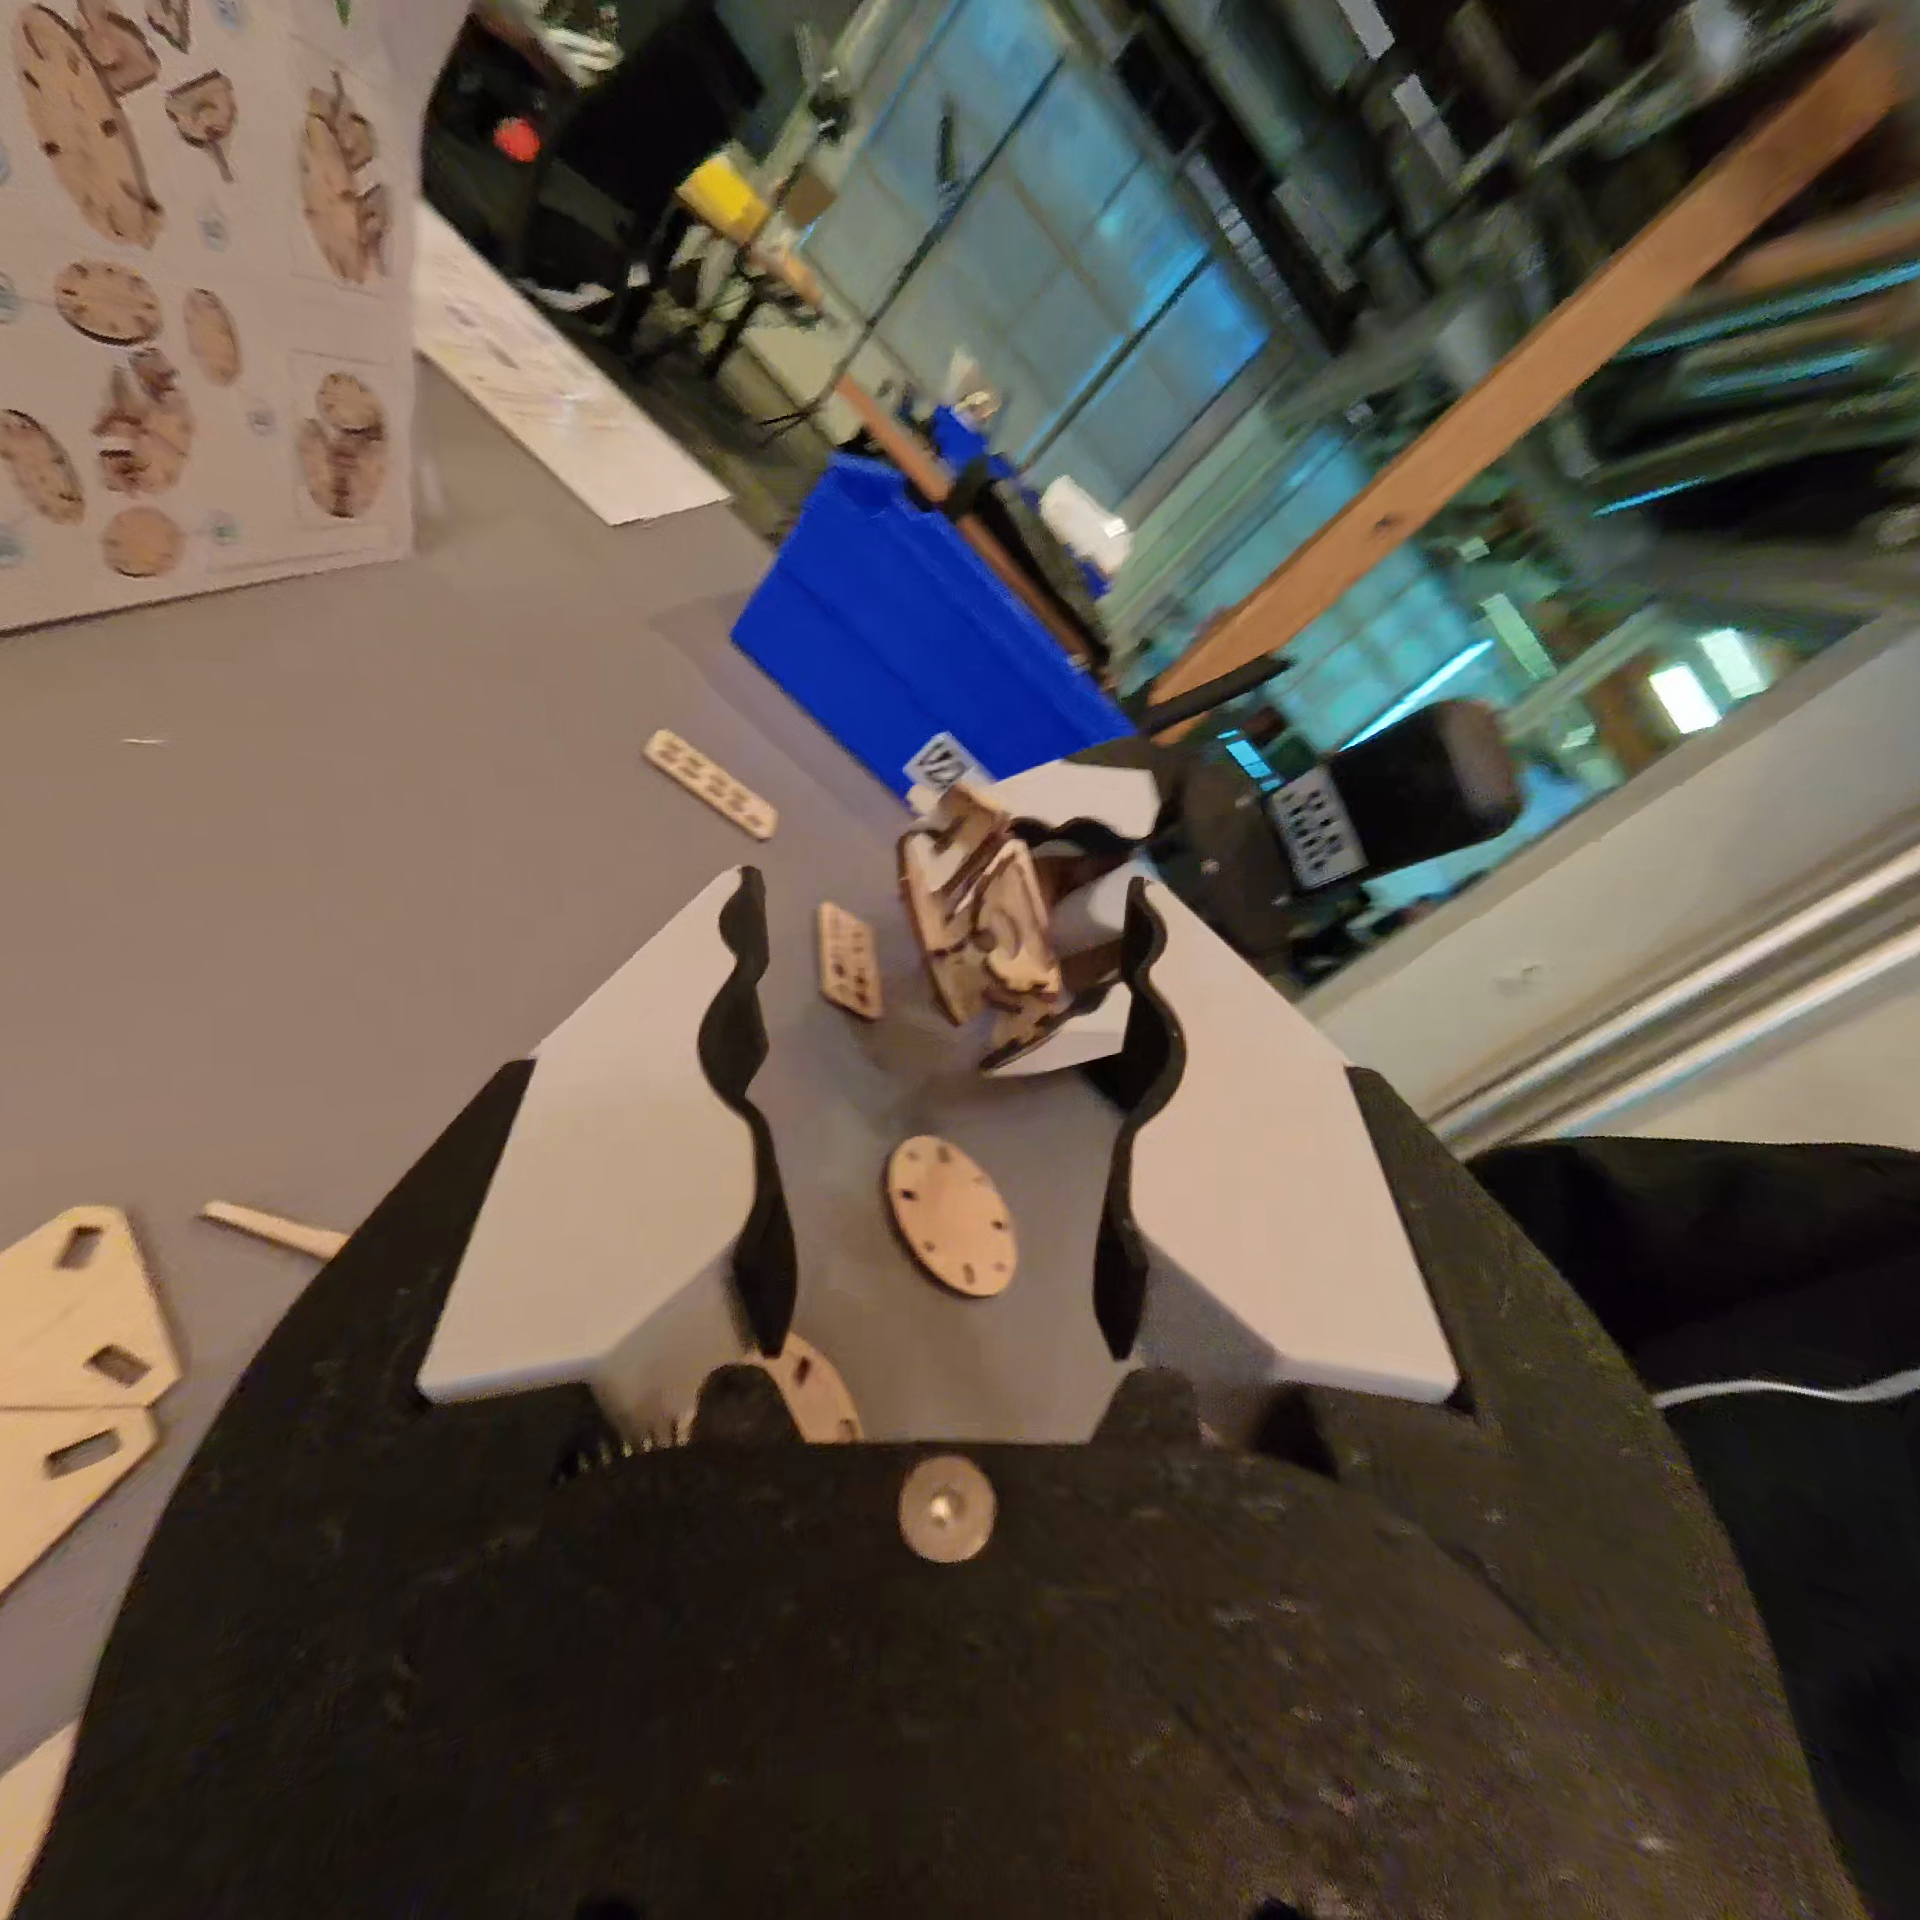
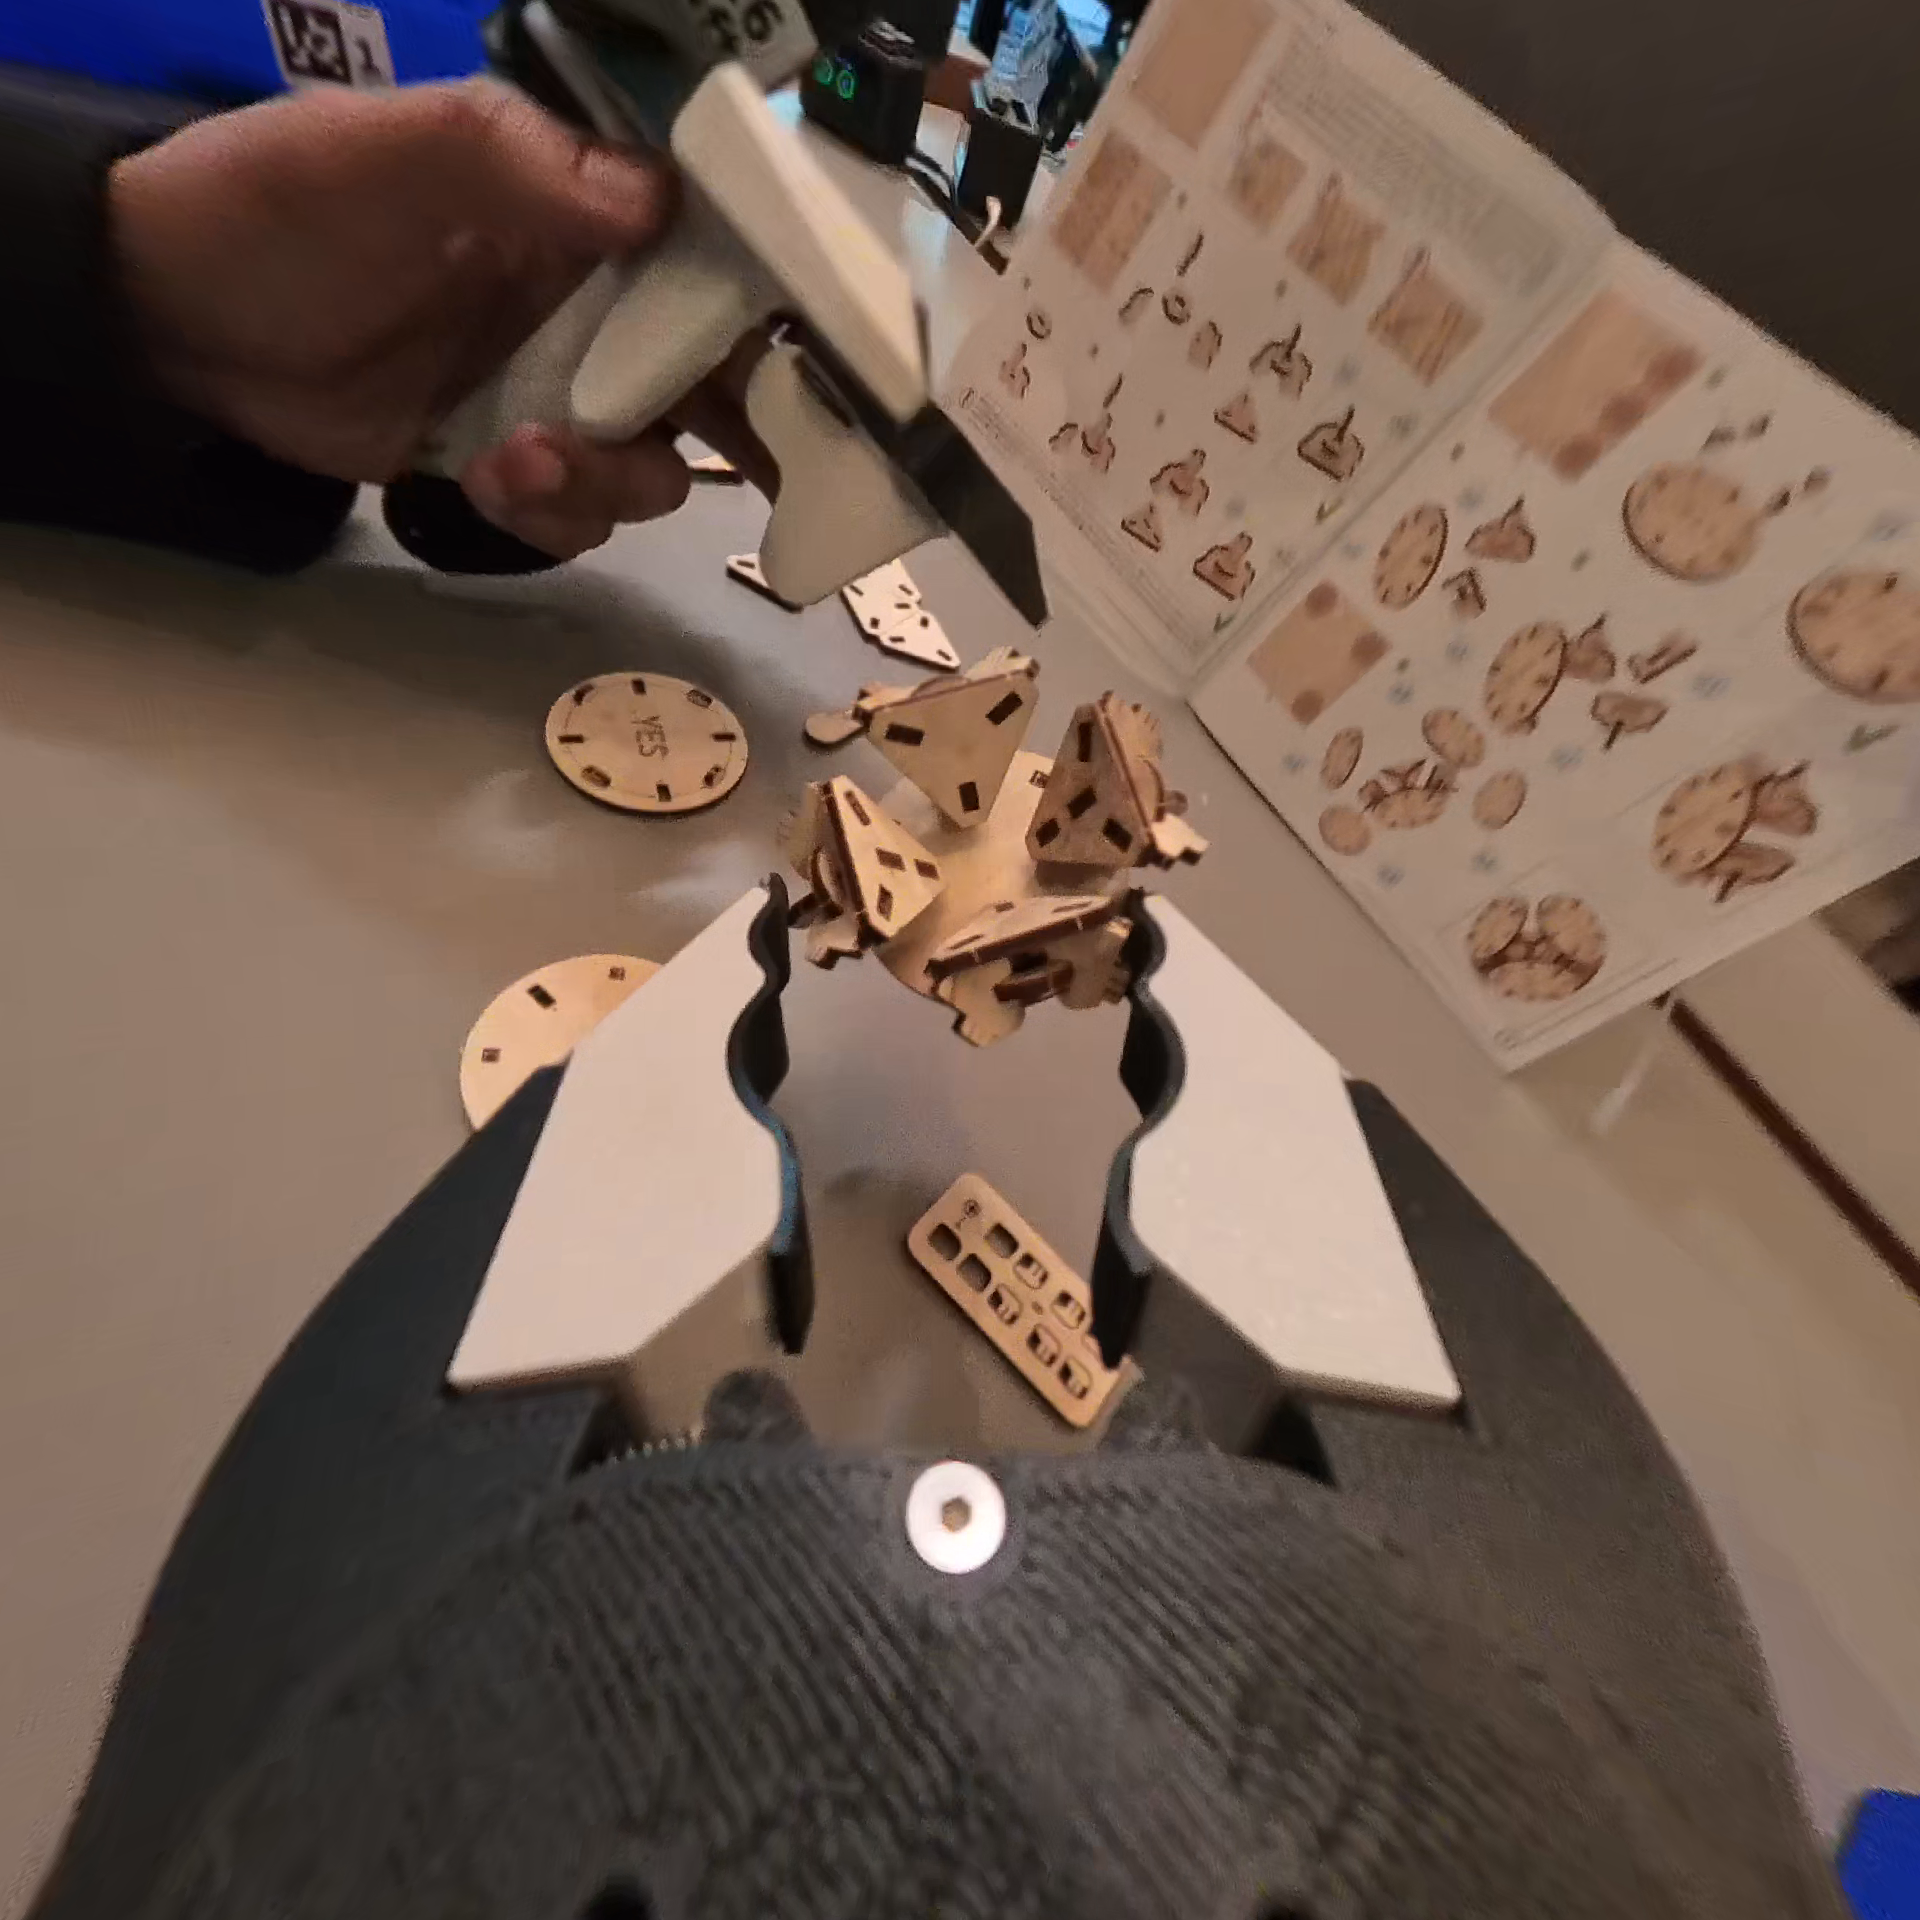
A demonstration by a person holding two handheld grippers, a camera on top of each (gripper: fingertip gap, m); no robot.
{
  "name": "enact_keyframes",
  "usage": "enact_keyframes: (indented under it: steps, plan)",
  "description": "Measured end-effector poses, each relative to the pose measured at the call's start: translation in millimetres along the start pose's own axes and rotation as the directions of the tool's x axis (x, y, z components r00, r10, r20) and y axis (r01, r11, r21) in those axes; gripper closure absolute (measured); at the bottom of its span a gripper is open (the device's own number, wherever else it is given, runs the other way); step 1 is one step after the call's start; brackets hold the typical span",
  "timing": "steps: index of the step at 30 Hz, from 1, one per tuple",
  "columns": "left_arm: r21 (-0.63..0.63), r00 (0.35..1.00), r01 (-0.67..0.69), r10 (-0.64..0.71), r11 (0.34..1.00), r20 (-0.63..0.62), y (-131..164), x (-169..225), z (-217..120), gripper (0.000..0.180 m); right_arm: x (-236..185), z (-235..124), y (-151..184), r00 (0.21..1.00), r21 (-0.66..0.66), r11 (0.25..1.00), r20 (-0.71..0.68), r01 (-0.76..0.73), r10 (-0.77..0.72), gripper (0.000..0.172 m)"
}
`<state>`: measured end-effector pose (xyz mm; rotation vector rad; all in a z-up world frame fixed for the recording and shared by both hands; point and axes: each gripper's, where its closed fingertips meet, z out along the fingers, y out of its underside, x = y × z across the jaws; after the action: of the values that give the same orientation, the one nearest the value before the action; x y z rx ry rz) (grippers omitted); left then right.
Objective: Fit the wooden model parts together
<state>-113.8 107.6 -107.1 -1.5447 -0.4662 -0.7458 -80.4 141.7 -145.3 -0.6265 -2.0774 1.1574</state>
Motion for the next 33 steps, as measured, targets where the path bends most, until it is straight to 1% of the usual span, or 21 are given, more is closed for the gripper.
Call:
enact_keyframes:
  steps: [2,4,6,8,10,12,14,16,18,19,20,24,25,26,27,30,33]
  plan:
    - [0.005,0.991,0.074,-0.073,0.997,-0.114,-3,10,-3,0.114,-5,2,-1,0.998,-0.014,0.998,0.002,0.058,-0.058,0.108]
    - [-0.058,0.974,0.128,-0.137,0.990,-0.181,5,17,-1,0.109,-12,4,-1,0.993,-0.033,0.993,0.010,0.115,-0.114,0.108]
    - [-0.133,0.974,0.135,-0.157,0.982,-0.164,18,14,5,0.106,-18,6,-4,0.985,-0.042,0.984,0.009,0.173,-0.173,0.108]
    - [-0.186,0.983,0.111,-0.135,0.976,-0.123,30,10,10,0.111,-21,8,-5,0.976,-0.063,0.974,-0.004,0.218,-0.219,0.108]
    - [-0.237,0.984,0.096,-0.128,0.967,-0.122,40,12,13,0.114,-23,9,-5,0.966,-0.084,0.963,-0.011,0.255,-0.257,0.108]
    - [-0.252,0.980,0.096,-0.136,0.963,-0.146,42,17,14,0.114,-25,9,-6,0.962,-0.088,0.959,-0.013,0.269,-0.271,0.108]
    - [-0.259,0.980,0.096,-0.137,0.961,-0.145,43,17,15,0.114,-26,9,-8,0.963,-0.077,0.960,-0.007,0.268,-0.269,0.108]
    - [-0.277,0.984,0.084,-0.123,0.957,-0.129,47,15,16,0.119,-29,8,-12,0.967,-0.053,0.966,0.004,0.255,-0.255,0.109]
    - [-0.287,0.983,0.073,-0.117,0.955,-0.139,49,17,16,0.138,-29,7,-14,0.972,-0.037,0.971,0.009,0.236,-0.236,0.109]
    - [-0.283,0.978,0.076,-0.126,0.956,-0.163,49,21,16,0.145,-29,7,-14,0.973,-0.033,0.973,0.011,0.230,-0.229,0.108]
    - [-0.279,0.974,0.084,-0.138,0.957,-0.181,48,23,16,0.148,-29,6,-15,0.974,-0.027,0.974,0.011,0.225,-0.224,0.108]
    - [-0.251,0.965,0.100,-0.155,0.963,-0.211,42,26,15,0.149,-27,5,-22,0.981,0.013,0.981,0.001,0.192,-0.192,0.107]
    - [-0.239,0.967,0.099,-0.150,0.966,-0.206,41,25,15,0.149,-23,4,-25,0.984,0.036,0.984,-0.021,0.176,-0.175,0.101]
    - [-0.226,0.969,0.095,-0.142,0.969,-0.200,39,24,14,0.149,-19,3,-30,0.988,0.073,0.985,-0.047,0.153,-0.150,0.089]
    - [-0.211,0.971,0.093,-0.136,0.973,-0.199,36,23,13,0.150,-15,1,-35,0.991,0.113,0.986,-0.065,0.126,-0.119,0.081]
    - [-0.135,0.969,0.107,-0.134,0.985,-0.210,23,22,9,0.151,-4,-10,-44,0.998,0.215,0.977,-0.068,-0.001,0.016,0.073]
    - [-0.068,0.962,0.125,-0.138,0.990,-0.237,12,23,3,0.151,7,-20,-50,0.981,0.288,0.940,0.002,-0.186,0.193,0.074]
